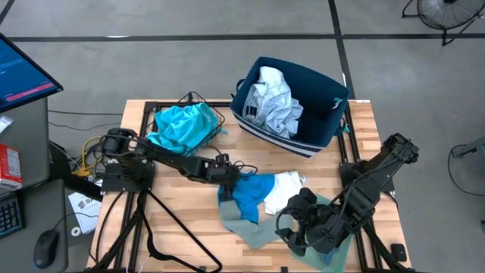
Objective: Pick & Place Cloths
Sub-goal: Put the blue shorts into the black wire basket
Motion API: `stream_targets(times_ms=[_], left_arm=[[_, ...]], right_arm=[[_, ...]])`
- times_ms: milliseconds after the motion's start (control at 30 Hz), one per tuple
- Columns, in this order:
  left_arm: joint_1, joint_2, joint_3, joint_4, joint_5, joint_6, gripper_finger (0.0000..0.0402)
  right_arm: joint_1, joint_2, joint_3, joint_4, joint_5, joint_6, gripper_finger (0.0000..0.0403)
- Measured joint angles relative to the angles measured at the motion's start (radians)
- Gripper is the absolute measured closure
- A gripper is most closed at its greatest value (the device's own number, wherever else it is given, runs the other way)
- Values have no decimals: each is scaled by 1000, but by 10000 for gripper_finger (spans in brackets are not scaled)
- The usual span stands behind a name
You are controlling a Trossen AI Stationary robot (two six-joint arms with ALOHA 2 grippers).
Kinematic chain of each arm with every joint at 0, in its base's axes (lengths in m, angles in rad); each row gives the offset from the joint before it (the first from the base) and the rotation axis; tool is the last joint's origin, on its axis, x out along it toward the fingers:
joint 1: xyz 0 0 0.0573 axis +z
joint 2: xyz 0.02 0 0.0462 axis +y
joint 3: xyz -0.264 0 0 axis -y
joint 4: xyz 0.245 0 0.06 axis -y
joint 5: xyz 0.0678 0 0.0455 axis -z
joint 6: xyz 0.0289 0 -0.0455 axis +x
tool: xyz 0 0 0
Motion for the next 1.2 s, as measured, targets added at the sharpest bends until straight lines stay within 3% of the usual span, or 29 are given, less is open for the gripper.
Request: stream_targets(times_ms=[133,200,433,667,900,1033,1133,1200], left_arm=[[0,35,0,2,88,28,174],[0,40,0,-7,120,9,196],[4,-17,0,-14,123,-3,382],[8,-206,0,-9,91,-55,400],[3,-511,0,6,-1,-75,401],[4,-694,0,57,-35,-3,401],[3,-826,0,87,-109,67,401],[3,-907,0,86,-210,123,401]], right_arm=[[0,0,0,5,0,0,81],[0,0,0,5,2,0,81],[0,0,0,9,29,-1,81],[0,0,0,10,29,-1,81],[0,0,0,11,32,-3,81],[-1,0,0,12,55,-3,81],[-1,0,0,13,60,-3,81],[-1,0,0,14,60,-3,81]])
